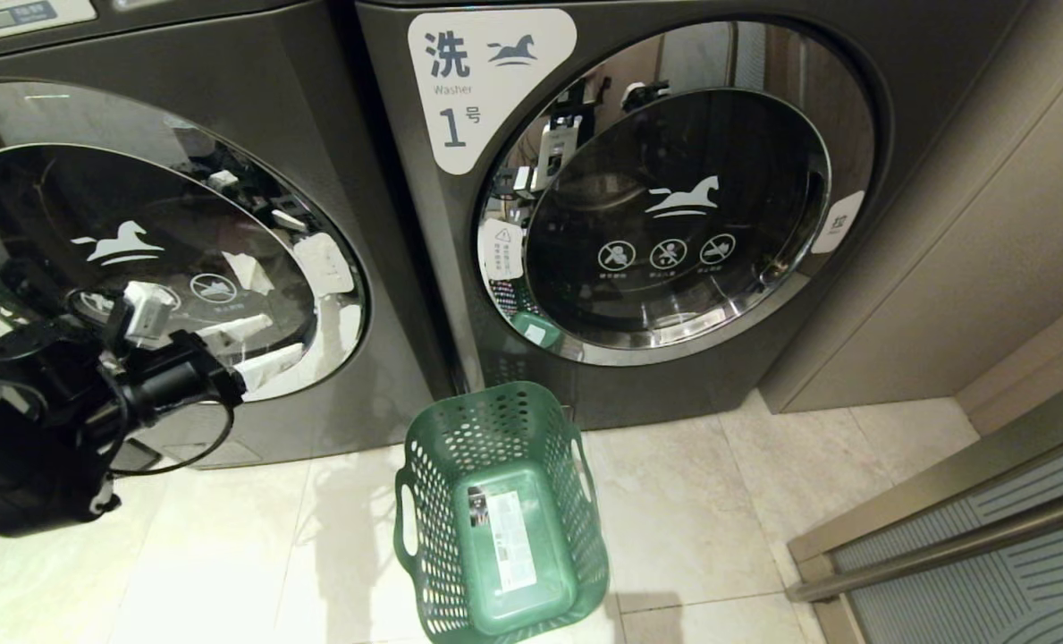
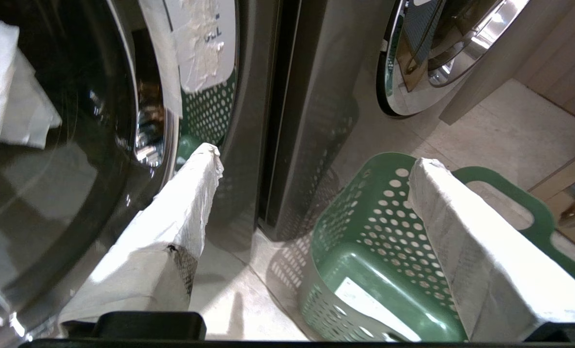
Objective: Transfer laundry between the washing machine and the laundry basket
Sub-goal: Open the lid of the washing machine
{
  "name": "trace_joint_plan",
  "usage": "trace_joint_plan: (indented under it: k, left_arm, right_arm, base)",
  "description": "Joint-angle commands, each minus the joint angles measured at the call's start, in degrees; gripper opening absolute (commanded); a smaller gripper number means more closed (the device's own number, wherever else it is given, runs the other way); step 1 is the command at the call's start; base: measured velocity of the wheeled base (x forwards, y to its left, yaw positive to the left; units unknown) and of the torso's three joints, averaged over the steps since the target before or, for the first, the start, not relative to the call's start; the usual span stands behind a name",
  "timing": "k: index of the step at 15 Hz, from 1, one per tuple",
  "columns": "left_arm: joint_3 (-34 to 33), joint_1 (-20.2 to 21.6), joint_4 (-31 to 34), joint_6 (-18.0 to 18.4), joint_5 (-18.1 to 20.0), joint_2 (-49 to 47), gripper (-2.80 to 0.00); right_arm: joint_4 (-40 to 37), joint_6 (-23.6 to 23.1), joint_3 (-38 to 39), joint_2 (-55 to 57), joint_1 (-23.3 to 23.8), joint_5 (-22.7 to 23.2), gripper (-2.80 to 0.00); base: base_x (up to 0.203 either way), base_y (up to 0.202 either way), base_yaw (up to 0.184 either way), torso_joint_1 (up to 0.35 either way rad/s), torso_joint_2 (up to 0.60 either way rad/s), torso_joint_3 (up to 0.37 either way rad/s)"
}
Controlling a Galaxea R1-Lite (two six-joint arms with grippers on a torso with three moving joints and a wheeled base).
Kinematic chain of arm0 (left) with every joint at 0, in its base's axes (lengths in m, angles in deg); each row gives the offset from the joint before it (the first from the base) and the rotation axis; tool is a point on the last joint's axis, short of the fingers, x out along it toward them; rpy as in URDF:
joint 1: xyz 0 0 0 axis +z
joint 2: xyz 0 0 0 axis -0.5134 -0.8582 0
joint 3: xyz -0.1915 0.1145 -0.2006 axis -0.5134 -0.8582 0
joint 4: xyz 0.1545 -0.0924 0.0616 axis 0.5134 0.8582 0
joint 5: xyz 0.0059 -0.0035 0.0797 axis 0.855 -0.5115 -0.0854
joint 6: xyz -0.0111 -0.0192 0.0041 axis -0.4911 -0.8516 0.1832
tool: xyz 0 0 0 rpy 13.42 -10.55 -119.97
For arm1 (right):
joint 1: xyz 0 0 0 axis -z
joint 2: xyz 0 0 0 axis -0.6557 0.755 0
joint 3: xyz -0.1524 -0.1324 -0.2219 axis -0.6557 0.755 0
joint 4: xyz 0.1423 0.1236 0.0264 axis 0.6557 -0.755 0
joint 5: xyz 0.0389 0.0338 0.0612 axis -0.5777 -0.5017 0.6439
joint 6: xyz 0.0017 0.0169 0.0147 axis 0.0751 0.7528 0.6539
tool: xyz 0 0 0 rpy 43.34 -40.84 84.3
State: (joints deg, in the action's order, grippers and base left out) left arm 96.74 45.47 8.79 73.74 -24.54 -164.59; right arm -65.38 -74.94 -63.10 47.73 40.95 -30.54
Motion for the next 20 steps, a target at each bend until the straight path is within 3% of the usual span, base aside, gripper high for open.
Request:
trace_joint_plan:
  k: [1,5,9,17,20]
  left_arm:
    - [2.08,-0.17,-0.51,1.46,0.24,-1.60,0.00]
    - [6.79,-0.54,-0.93,5.56,-0.63,-4.87,0.00]
    - [12.98,-2.13,-1.03,5.59,-6.18,-7.61,0.00]
    - [15.90,-5.31,-0.99,5.50,-6.71,-9.07,0.00]
    - [18.55,-6.44,-0.86,5.34,-10.23,-10.65,0.00]
  right_arm:
    - [-0.01,0.01,0.00,-0.02,-0.06,0.06,-2.80]
    - [-0.01,0.01,0.00,-0.02,-0.06,-0.03,-2.80]
    - [0.05,0.01,0.00,-0.02,-0.06,0.04,-2.80]
    - [-0.01,0.01,0.00,-0.02,-0.06,0.06,-2.80]
    - [-0.01,0.01,0.00,-0.02,-0.06,0.06,-2.80]
  base:
    - [0.000,0.000,0.000,0.000,0.00,0.000]
    - [0.000,0.000,0.000,0.000,0.00,0.000]
    - [0.000,0.000,0.000,0.000,0.00,0.000]
    - [0.000,0.000,0.000,0.000,0.00,0.000]
    - [0.000,0.000,0.000,0.000,0.00,0.000]
